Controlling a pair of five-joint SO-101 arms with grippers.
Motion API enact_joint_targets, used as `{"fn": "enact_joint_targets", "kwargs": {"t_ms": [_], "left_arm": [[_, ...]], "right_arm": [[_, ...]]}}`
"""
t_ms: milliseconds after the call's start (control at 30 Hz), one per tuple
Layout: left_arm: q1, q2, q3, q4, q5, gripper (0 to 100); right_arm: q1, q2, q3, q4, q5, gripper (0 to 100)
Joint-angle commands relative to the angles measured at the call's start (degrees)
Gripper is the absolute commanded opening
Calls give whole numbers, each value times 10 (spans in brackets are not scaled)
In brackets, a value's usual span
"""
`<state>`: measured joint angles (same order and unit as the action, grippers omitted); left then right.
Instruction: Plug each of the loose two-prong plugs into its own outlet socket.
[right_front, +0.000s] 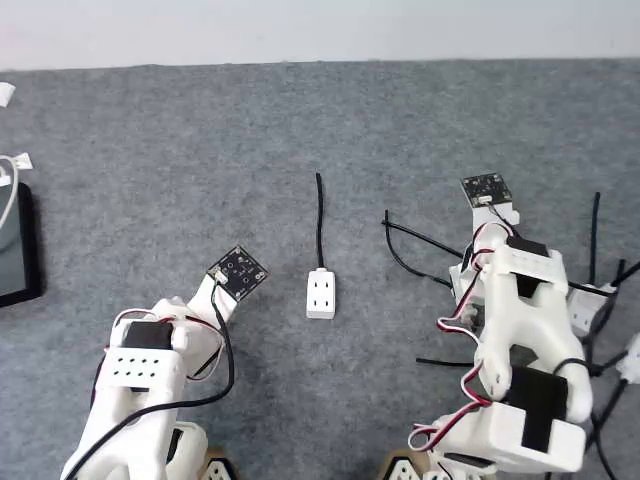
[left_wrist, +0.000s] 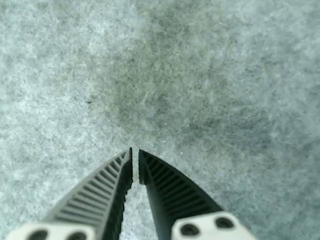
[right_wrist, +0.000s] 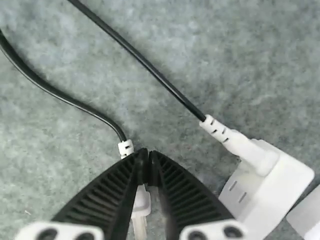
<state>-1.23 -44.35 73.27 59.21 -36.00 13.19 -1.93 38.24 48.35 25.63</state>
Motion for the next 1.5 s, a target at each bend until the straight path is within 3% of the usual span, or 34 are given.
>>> {"fn": "enact_joint_targets", "kwargs": {"t_ms": [0,700,1467], "left_arm": [[-1,-7,-7,-10,-3,13],[-3,-7,-7,-10,-3,13],[-25,-7,-12,-11,-3,13]], "right_arm": [[-29,-4,-8,15,29,9],[-173,1,-4,46,113,9],[-269,-4,-2,29,80,9]]}}
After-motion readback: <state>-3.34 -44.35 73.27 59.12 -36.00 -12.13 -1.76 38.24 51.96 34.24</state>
